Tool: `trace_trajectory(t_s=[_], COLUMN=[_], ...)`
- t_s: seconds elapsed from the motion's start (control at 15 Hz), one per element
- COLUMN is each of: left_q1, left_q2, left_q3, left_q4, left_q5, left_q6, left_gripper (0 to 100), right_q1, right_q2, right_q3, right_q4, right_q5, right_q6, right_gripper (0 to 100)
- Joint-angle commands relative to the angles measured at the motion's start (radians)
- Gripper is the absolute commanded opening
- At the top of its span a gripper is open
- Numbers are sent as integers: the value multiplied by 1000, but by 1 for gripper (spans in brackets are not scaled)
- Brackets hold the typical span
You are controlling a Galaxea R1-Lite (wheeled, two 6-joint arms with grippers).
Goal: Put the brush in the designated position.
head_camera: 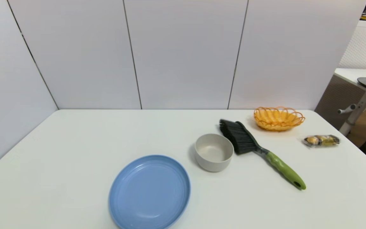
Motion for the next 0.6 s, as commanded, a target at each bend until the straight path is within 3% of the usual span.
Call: trace_trajectory(t_s=[0.07, 0.6], left_q1=[0, 0], left_q2=[3, 3], left_q3=[0, 0], left_q4=[0, 0], left_q5=[0, 0], left_q6=[0, 0], left_gripper=[100, 100], right_q1=[0, 0], right_q2=[2, 2], right_q3=[2, 2], right_q4=[-1, -1], right_q5=[0, 0], right_q6=[13, 13], right_gripper=[100, 100])
